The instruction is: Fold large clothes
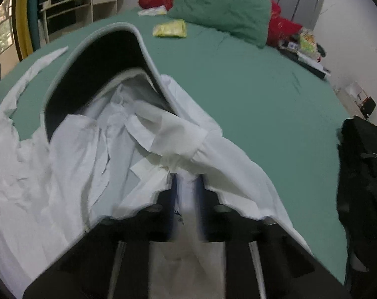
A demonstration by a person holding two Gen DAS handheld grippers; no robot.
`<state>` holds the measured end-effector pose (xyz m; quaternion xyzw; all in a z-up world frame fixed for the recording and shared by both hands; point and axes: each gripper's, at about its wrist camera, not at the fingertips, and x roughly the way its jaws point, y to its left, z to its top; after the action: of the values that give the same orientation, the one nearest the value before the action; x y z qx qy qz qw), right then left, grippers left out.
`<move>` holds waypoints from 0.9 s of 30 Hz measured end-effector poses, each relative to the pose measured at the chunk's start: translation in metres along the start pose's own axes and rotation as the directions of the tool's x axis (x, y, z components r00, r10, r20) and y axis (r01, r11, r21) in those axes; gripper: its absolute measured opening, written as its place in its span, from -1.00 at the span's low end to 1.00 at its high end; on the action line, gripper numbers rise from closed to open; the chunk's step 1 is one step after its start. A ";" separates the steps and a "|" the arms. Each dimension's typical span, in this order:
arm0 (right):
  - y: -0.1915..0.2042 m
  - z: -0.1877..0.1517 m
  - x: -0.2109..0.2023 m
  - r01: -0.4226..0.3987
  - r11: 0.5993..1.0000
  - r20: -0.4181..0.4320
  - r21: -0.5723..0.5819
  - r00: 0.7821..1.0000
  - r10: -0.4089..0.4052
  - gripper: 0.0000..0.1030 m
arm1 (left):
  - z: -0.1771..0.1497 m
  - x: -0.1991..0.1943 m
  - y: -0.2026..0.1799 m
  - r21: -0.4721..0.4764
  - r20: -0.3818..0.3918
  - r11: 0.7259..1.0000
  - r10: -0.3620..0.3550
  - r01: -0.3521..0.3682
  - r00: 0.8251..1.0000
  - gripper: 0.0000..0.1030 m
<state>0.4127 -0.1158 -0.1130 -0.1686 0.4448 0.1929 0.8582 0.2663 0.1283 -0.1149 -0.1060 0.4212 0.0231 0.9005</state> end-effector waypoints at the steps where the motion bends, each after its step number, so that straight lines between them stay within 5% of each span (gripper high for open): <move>1: 0.000 0.000 -0.003 -0.004 1.000 0.004 -0.002 1.000 0.004 -0.94 | -0.002 0.000 0.003 -0.007 -0.008 1.000 -0.006 0.006 1.000 0.60; 7: 0.001 -0.002 -0.080 -0.037 0.999 0.138 0.036 0.990 0.032 -0.94 | 0.002 -0.012 0.008 -0.020 -0.002 0.999 -0.030 0.030 1.000 0.60; 11: 0.031 -0.004 -0.134 -0.213 0.977 0.188 0.014 0.960 0.207 -0.94 | 0.006 -0.032 0.009 -0.009 0.039 1.000 -0.018 0.018 0.999 0.60; 17: 0.096 -0.033 -0.149 -0.433 0.902 0.155 -0.003 0.890 0.428 -0.94 | 0.008 -0.046 0.021 -0.040 0.055 0.999 -0.029 0.031 0.998 0.60; 19: 0.115 -0.051 -0.140 -0.441 0.897 0.104 0.005 0.893 0.438 -0.94 | 0.005 -0.045 0.022 -0.026 0.058 1.000 -0.004 0.006 0.998 0.60; 23: 0.139 -0.091 -0.091 -0.353 0.936 -0.185 0.007 0.919 0.348 -0.88 | -0.003 -0.029 0.036 -0.064 0.003 0.998 -0.007 0.007 1.000 0.60; 25: 0.139 -0.102 -0.091 -0.330 0.944 -0.198 0.016 0.924 0.327 -0.80 | -0.005 -0.025 0.041 -0.077 -0.020 0.997 -0.028 0.026 0.999 0.60; 27: 0.139 -0.098 -0.104 -0.290 0.957 -0.181 -0.003 0.941 0.284 -0.29 | -0.008 -0.021 0.045 -0.087 -0.022 0.995 -0.049 0.047 0.999 0.60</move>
<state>0.2219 -0.0586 -0.0967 -0.1312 0.5371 0.3064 0.7749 0.2408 0.1713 -0.1111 -0.1552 0.4278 0.0182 0.8902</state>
